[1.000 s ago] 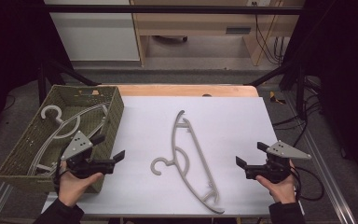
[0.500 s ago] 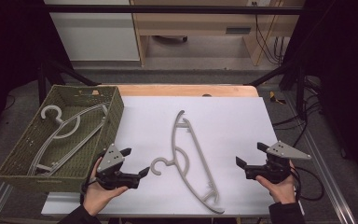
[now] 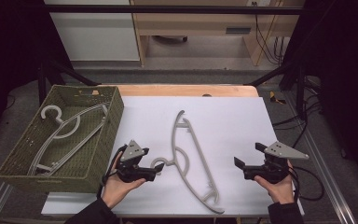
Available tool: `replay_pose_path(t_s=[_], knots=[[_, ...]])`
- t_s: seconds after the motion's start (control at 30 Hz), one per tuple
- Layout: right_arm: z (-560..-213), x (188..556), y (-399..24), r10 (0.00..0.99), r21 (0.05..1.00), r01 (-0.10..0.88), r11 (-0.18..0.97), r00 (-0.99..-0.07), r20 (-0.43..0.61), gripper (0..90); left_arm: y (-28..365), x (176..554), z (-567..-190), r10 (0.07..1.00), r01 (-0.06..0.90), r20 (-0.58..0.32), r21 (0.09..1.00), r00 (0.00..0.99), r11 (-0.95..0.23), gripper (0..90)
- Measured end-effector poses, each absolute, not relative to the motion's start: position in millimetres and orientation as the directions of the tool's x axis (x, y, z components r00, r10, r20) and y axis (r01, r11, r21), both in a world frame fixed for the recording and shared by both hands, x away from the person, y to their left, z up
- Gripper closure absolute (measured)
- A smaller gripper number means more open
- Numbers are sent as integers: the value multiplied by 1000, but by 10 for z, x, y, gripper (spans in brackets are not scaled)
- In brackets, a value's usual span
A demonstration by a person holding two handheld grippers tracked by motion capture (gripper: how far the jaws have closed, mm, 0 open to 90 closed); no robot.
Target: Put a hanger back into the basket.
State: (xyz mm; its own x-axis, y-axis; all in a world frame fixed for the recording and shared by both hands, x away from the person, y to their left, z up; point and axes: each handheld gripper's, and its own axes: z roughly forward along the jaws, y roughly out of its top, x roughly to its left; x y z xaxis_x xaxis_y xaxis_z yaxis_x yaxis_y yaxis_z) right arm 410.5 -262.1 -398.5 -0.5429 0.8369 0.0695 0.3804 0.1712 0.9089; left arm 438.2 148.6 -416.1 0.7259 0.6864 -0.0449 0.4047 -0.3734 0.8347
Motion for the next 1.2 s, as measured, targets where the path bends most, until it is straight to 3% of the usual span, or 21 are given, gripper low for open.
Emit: replay_pose_path(t_s=[0.43,0.67,1.2], knots=[[-3992,4114,-2616,838,909,382,167,-541,73,30,1106,4743,-4420,718,454,-33,794,695,-403,262],[-3996,4118,-2615,837,908,383,169,-543,74,30,1010,4929,-4608,738,494,-30,761,674,-420,339],[-4005,4126,-2604,834,905,388,175,-546,73,31,848,5045,-4792,748,527,-24,725,663,-443,447]])
